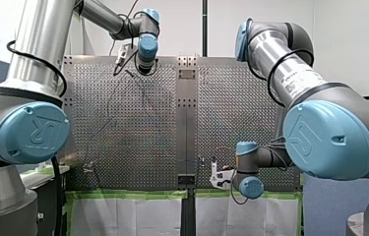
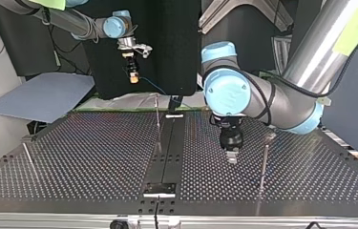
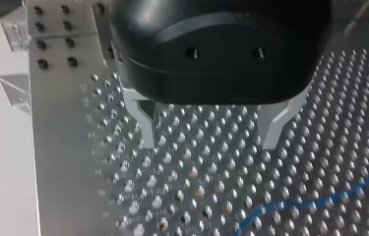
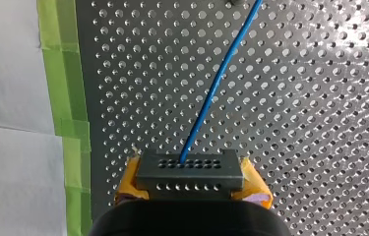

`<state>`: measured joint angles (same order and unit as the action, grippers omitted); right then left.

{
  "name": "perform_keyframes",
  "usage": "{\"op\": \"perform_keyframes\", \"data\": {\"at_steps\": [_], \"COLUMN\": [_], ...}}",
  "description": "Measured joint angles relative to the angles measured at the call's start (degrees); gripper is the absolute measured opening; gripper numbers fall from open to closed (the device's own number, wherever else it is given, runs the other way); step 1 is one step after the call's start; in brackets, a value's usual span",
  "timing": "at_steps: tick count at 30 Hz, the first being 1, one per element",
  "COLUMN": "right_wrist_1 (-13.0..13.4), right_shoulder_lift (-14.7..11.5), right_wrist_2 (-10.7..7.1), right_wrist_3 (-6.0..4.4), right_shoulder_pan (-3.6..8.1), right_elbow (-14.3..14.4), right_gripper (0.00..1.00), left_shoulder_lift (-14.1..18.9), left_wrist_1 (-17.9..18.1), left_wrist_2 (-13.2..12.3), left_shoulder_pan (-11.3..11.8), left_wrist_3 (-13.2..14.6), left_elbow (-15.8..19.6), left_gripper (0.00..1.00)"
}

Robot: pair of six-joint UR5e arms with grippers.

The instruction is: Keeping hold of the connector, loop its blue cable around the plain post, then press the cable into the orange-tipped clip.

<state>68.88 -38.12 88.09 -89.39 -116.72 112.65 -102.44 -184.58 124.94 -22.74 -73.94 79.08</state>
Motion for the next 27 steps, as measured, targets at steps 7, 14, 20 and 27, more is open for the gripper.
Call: {"op": "perform_keyframes", "data": {"at_steps": [7, 14, 20, 27], "right_wrist_1": [0.01, 0.05, 0.05, 0.09], "right_shoulder_lift": [0.00, 0.00, 0.00, -0.01], "right_wrist_2": [-0.01, 0.05, 0.04, 0.00], "right_wrist_3": [0.07, 0.06, 0.07, 0.08], "right_shoulder_pan": [-0.19, -0.22, -0.23, -0.30], "right_elbow": [0.00, -0.01, -0.01, 0.02], "right_gripper": [0.00, 0.00, 0.00, 0.00], "left_shoulder_lift": [-0.20, -3.28, -5.99, -6.38], "left_wrist_1": [1.38, 1.63, 2.93, 4.28], "left_wrist_2": [1.49, 1.02, 1.49, 2.63], "left_shoulder_pan": [-0.34, -1.41, -1.55, -1.62], "left_wrist_3": [2.10, 1.81, 1.15, 1.45], "left_elbow": [-0.01, -0.08, -0.57, -1.81], "left_gripper": [1.00, 1.00, 1.00, 1.00]}}
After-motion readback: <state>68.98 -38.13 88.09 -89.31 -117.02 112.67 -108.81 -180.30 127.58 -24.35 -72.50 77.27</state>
